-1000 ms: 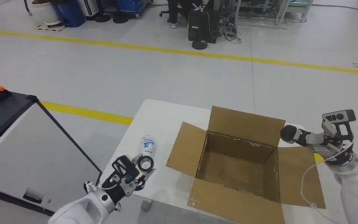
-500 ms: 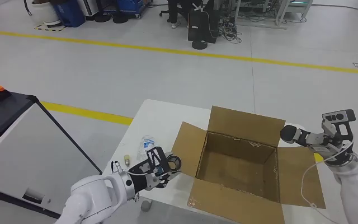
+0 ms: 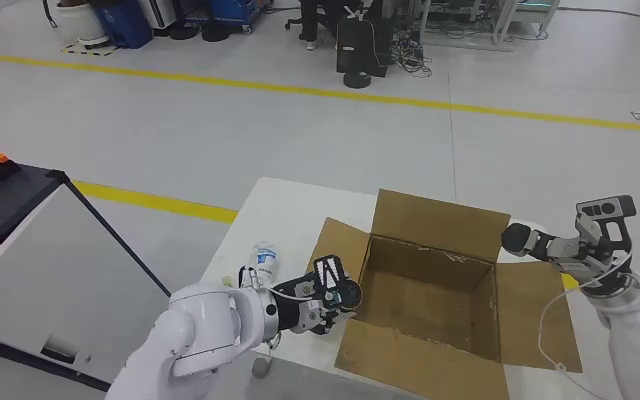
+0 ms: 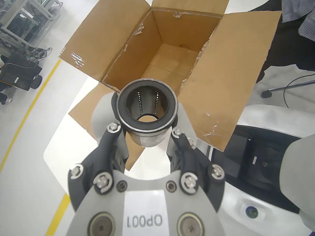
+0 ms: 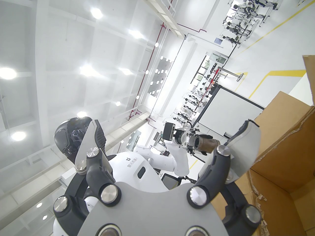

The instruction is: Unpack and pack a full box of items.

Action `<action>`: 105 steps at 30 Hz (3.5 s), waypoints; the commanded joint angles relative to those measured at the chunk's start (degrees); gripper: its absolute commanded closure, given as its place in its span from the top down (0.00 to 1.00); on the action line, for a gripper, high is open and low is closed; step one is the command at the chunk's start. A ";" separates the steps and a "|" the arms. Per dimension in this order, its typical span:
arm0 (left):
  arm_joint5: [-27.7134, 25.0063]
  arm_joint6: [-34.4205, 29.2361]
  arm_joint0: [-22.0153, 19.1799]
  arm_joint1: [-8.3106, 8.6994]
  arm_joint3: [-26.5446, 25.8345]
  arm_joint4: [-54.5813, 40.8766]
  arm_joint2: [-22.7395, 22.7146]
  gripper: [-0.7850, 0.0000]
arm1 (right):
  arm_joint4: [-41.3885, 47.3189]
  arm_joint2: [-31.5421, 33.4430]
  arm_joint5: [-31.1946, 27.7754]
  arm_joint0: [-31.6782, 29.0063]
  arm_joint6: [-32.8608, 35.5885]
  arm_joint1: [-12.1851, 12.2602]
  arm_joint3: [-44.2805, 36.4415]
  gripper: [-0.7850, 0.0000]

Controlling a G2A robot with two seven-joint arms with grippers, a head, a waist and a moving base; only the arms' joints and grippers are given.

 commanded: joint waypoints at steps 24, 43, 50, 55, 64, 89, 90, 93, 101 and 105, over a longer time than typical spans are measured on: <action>-1.34 6.55 -4.12 -0.18 3.32 -0.99 4.45 0.00 | 0.00 0.00 0.00 0.00 0.00 0.00 0.00 1.00; -0.38 -2.00 -28.14 -2.87 17.51 -30.19 20.57 0.00 | 0.00 0.00 0.00 0.00 0.00 0.00 0.00 1.00; 0.94 -0.38 -32.96 -4.18 21.31 -34.12 24.85 0.00 | 0.00 0.00 0.00 0.00 0.00 0.00 0.00 1.00; -0.36 3.12 -36.98 -5.49 28.14 -33.47 27.38 0.00 | 0.00 0.00 0.00 0.00 0.00 0.00 0.00 1.00; 3.14 11.98 -40.83 -8.07 40.22 -29.72 30.90 0.00 | 0.00 0.00 0.00 0.00 0.00 0.00 0.00 1.00; 11.02 9.37 -42.87 -10.36 44.18 -30.19 35.23 0.00 | 0.00 0.00 0.00 0.00 0.00 0.00 0.00 1.00; 11.54 9.04 -42.36 -10.40 44.55 -30.52 35.43 0.00 | 0.00 0.00 0.00 0.00 0.00 0.00 0.00 1.00; 14.14 5.43 -43.43 -11.04 45.02 -31.53 36.41 0.00 | 0.00 0.00 0.00 0.00 0.00 0.00 0.00 1.00; 22.53 -2.08 -49.21 -14.52 51.99 -38.35 39.28 0.00 | 0.00 0.00 0.00 0.00 0.00 0.00 0.00 1.00; 28.64 -5.75 -52.18 -17.25 57.36 -42.01 41.67 0.00 | 0.00 0.00 0.00 0.00 0.00 0.00 0.00 1.00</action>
